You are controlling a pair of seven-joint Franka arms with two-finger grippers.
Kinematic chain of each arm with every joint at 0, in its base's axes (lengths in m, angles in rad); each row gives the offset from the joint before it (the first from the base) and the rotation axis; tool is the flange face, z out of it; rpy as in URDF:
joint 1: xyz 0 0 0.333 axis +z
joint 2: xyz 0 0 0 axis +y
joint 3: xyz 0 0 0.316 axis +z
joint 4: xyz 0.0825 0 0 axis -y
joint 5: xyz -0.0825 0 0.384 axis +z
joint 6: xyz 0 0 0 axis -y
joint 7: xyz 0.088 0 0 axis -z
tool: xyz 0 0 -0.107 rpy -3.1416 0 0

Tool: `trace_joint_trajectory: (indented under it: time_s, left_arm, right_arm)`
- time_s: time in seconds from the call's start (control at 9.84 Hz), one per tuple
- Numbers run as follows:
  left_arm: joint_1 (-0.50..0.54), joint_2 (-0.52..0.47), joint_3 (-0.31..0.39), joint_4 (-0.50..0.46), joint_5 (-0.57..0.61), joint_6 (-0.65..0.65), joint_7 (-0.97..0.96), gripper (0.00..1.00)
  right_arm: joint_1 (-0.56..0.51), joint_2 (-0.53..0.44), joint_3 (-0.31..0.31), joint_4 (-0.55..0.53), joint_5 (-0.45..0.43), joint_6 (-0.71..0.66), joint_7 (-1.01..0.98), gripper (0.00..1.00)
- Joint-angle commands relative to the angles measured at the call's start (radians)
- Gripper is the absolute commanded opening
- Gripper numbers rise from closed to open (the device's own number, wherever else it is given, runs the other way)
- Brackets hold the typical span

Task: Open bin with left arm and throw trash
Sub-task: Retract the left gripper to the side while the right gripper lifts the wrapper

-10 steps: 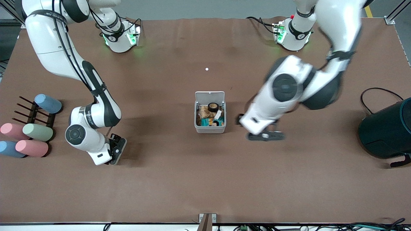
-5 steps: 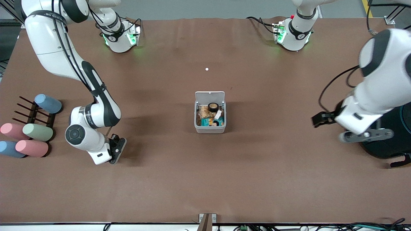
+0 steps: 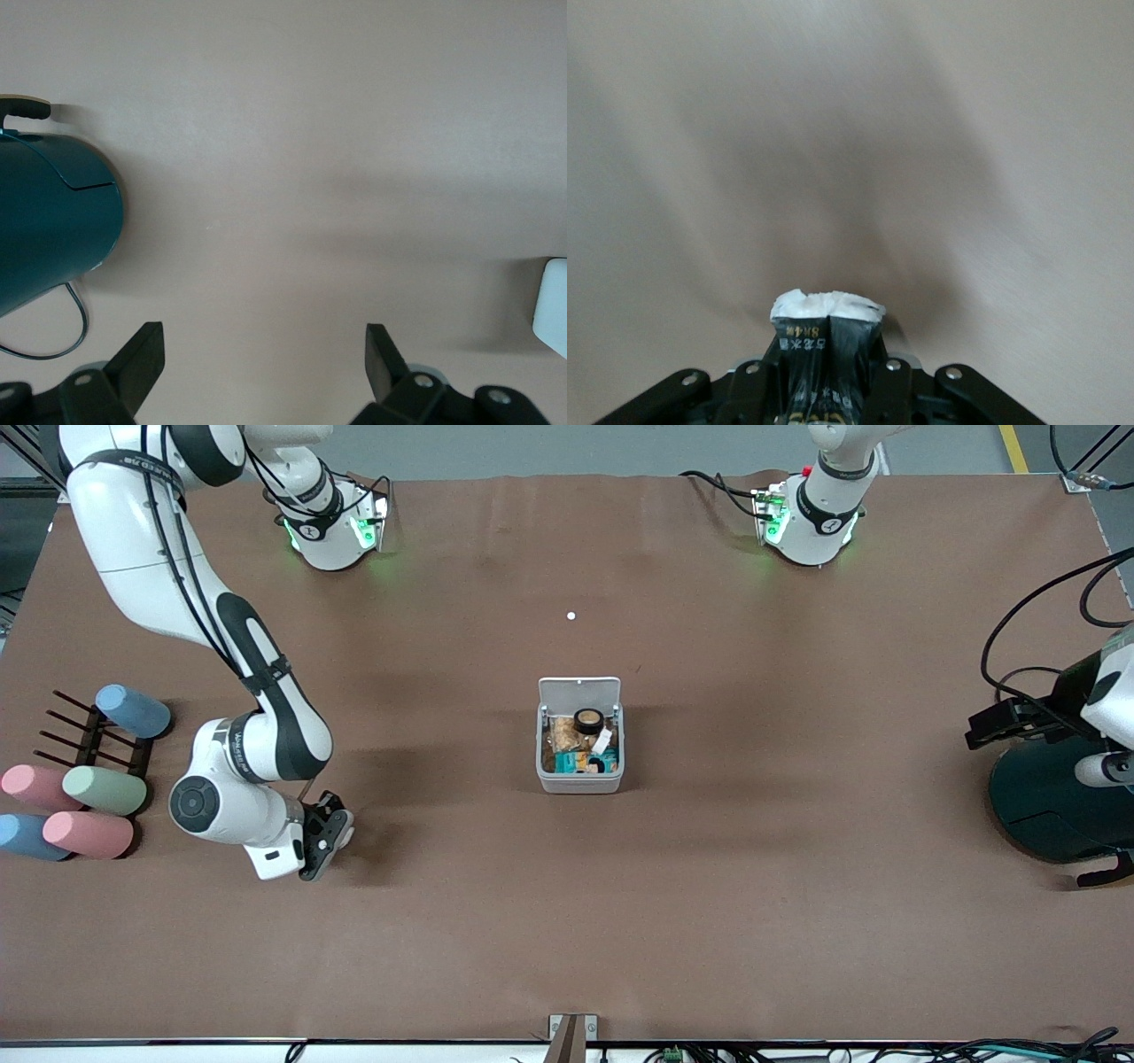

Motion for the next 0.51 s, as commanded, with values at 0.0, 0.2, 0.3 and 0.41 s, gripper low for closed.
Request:
trace_joint_trajectory:
  time_s: [0.0,0.2,0.3,0.41]
  left_arm:
    - [0.009,-0.038,-0.002,-0.022,-0.01,-0.005,0.013,1.0]
    - [0.069,-0.07,-0.008,-0.015,-0.076,-0.012,0.124,1.0]
    - [0.08,-0.071,-0.008,-0.016,-0.087,-0.022,0.153,1.0]
    - [0.078,-0.08,-0.007,-0.019,-0.09,-0.029,0.148,1.0]
  right_arm:
    - [0.012,-0.008,0.036,0.004,0.098,-0.031,0.086,0.35]
    - [0.081,-0.025,0.042,0.009,0.098,-0.029,0.247,0.35]
    - [0.115,-0.031,0.044,0.009,0.098,-0.031,0.316,0.35]
    - [0.15,-0.041,0.044,0.009,0.1,-0.031,0.387,0.35]
